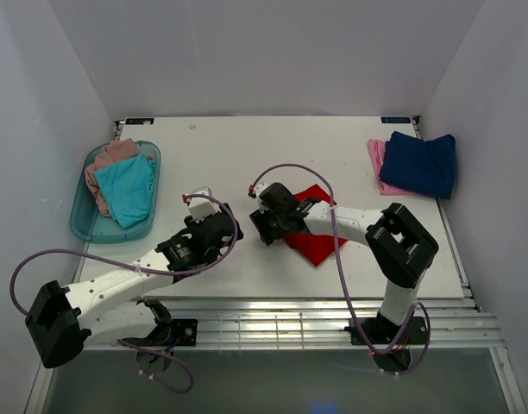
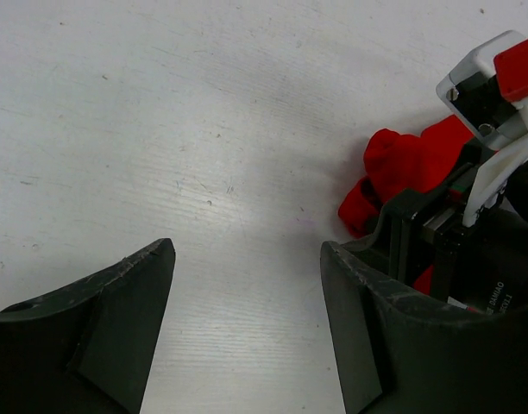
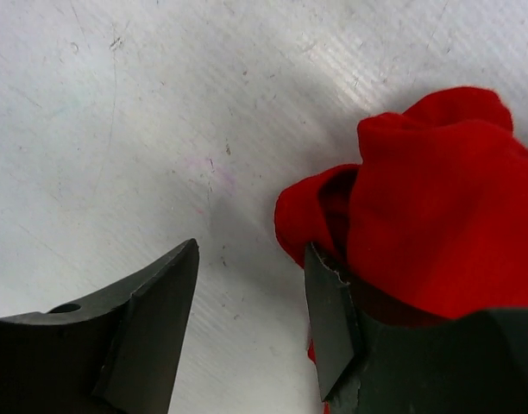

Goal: Fold and stack the t-shirts
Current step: Flatten out the tshirt

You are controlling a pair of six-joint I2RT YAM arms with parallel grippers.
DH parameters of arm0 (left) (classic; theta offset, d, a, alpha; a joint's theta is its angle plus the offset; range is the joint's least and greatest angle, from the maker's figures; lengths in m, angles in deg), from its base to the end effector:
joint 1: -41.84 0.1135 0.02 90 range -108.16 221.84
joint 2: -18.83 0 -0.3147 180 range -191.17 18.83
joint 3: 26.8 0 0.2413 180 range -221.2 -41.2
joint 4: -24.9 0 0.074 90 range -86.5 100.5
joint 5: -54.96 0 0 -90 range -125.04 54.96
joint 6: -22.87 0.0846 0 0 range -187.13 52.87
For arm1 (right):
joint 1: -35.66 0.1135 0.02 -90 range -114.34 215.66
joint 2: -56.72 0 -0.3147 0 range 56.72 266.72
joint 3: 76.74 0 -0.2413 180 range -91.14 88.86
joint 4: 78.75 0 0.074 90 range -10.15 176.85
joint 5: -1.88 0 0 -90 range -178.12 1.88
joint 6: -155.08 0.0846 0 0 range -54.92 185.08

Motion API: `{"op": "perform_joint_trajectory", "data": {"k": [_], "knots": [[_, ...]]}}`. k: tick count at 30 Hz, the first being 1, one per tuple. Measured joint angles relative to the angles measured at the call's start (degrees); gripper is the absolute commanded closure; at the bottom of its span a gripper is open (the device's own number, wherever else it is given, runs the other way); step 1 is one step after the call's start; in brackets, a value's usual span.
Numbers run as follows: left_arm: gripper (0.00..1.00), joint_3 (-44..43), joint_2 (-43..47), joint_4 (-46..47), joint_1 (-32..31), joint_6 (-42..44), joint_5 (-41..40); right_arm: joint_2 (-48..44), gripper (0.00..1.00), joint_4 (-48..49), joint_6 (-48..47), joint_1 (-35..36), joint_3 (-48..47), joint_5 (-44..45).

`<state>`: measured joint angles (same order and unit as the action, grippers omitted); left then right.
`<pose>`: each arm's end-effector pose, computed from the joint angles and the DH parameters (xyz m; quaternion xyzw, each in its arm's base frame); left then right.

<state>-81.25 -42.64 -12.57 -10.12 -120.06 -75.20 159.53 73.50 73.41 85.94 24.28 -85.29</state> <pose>0.1712 -0.1303 0.2633 -0.1401 0.8650 -0.0950 0.4724 0.2646 0.3119 0.1987 -0.3303 0.8844 0.1407 0.2983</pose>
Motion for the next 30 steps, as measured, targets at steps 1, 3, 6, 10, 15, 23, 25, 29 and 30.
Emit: {"op": "perform_joint_trajectory", "data": {"k": [1,3,6,10,15,23,25,29,30], "knots": [[0.21,0.26,0.59,0.07,0.00,0.28,-0.04,0.13,0.42,0.11,-0.20,0.00,-0.39,0.17],[0.21,0.68,1.79,0.44,0.00,0.74,-0.22,0.26,0.42,0.33,-0.66,0.00,-1.01,0.44],[0.21,1.36,3.13,0.87,0.00,1.22,-0.52,0.46,0.42,0.55,-1.33,0.00,-1.70,0.68],[0.21,2.21,3.28,1.22,0.00,1.40,-0.61,0.55,0.43,0.72,-2.08,0.00,-2.40,1.42],[0.21,2.54,2.75,1.33,0.00,1.38,-0.52,2.80,0.43,0.96,-3.34,0.00,-4.52,3.19],[0.21,4.37,2.80,1.68,0.00,1.07,-0.09,5.01,0.53,0.81,-5.27,0.00,-5.55,5.68],[0.21,4.59,2.86,1.68,0.00,0.96,0.11,5.46,0.88,0.76,-5.99,0.00,-5.86,6.38],[0.22,4.76,3.30,1.68,0.00,0.90,0.09,5.60,0.92,-0.15,-5.84,0.00,-5.86,7.28],[0.23,4.79,3.41,1.68,0.00,0.85,0.07,5.60,0.92,-0.24,-5.84,0.02,-5.88,7.30]]}}
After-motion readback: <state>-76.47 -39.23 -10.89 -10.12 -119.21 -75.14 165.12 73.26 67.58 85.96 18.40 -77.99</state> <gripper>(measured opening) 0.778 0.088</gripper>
